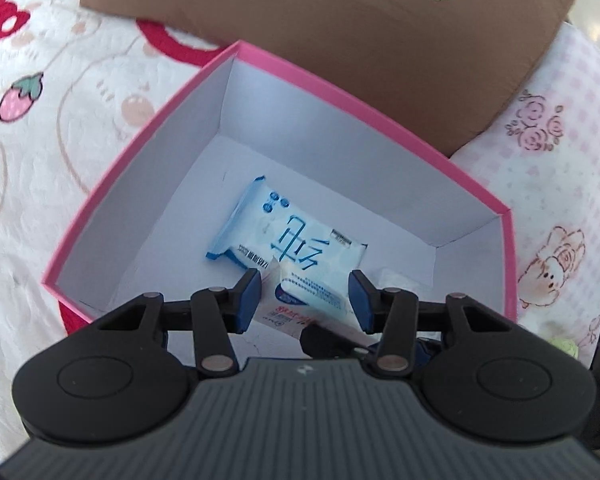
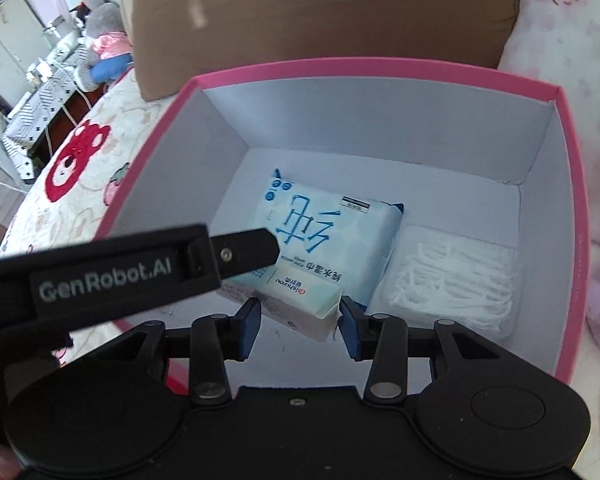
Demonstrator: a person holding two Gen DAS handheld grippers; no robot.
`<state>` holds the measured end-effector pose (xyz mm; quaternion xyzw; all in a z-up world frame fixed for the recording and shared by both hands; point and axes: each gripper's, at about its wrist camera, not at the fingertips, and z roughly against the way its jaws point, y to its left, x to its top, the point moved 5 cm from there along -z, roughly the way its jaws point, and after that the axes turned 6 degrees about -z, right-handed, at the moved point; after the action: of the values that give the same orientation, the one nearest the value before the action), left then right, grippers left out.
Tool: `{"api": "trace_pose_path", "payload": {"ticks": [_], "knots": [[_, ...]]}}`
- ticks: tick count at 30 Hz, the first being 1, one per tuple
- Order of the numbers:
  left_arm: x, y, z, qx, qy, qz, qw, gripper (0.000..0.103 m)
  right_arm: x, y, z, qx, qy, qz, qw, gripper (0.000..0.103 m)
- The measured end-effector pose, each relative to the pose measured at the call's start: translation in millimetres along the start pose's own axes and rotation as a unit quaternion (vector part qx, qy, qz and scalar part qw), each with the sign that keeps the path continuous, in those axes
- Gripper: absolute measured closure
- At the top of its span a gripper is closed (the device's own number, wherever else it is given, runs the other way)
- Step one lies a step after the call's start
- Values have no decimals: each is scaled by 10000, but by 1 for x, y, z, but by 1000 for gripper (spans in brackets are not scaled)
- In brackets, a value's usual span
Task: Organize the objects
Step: 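Carry the wet-wipes pack with the left tool over the pink box, then lower the wet-wipes pack into the pink box and open the left tool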
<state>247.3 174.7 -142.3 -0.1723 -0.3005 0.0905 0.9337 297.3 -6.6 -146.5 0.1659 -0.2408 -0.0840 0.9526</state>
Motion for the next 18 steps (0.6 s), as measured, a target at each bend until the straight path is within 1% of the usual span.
{"api": "trace_pose_path", "payload": {"ticks": [5, 9, 14, 16, 17, 18], "knots": [[-1, -1, -7, 89, 69, -63, 9999, 58, 1, -4, -12, -15, 210, -126, 9997, 56], [-1, -1, -12, 147, 107, -107, 9998, 58, 2, -8, -21, -16, 357, -348, 9988, 56], [0, 2, -19, 101, 161, -92, 9998, 58, 2, -12, -32, -165, 413, -445, 9980, 56], [-1, 2, -22, 100, 158, -97, 9998, 58, 1, -12, -36, -213, 435, -481, 9977, 58], [-1, 3, -23, 98, 156, -90, 9998, 58, 0, -12, -37, -237, 430, -491, 9976, 63], [-1, 3, -23, 77, 148, -83, 9998, 58, 0, -12, -37, -275, 416, -507, 9975, 64]]}}
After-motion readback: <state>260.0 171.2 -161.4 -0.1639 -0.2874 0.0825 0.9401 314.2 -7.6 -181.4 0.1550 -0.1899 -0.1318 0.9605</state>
